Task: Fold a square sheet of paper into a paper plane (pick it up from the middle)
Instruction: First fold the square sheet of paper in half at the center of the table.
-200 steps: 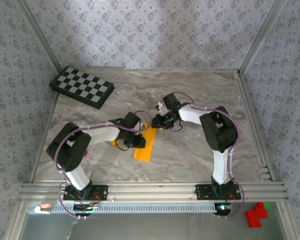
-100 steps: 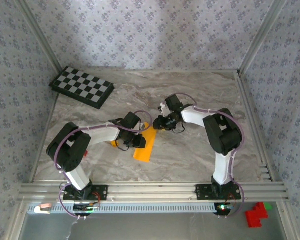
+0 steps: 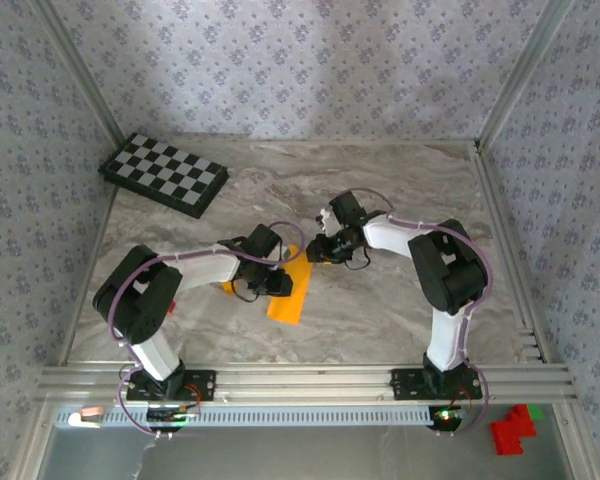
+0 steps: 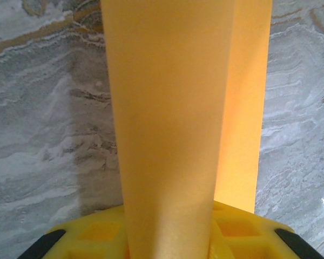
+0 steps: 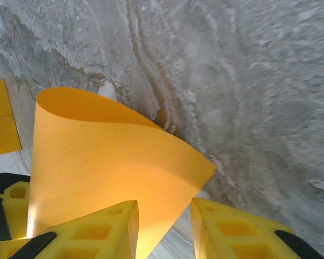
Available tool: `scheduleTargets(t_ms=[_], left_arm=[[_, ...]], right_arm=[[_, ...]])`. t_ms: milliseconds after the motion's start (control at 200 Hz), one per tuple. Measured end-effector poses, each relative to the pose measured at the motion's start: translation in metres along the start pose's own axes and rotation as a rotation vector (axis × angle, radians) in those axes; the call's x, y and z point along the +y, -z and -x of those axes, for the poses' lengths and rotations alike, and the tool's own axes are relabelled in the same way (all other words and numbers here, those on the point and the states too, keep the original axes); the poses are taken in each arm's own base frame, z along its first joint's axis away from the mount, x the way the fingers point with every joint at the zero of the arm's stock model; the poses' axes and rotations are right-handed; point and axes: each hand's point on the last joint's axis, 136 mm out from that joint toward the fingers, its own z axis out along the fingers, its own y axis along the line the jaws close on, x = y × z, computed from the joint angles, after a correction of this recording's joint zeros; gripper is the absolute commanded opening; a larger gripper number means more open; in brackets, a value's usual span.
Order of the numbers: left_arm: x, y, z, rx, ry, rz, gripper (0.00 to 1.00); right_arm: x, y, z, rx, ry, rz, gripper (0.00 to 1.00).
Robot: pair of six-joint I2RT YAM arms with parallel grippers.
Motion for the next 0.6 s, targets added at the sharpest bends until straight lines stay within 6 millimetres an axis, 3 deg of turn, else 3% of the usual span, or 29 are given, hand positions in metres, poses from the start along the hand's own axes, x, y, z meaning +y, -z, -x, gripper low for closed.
scheduleTargets(t_ms=[330, 600], left_arm=[[0.0003, -0.0001, 0.0001, -0.001, -0.001, 0.003, 0.28], [0.0009, -0.0003, -0.0004, 0.000, -0.001, 0.004, 0.27]], right_arm=[[0.0007, -0.0074, -0.0008, 0.015, 0.002, -0.001, 0.30], [0.0040, -0.0056, -0.0094, 0.021, -0.023, 0.015, 0.17]])
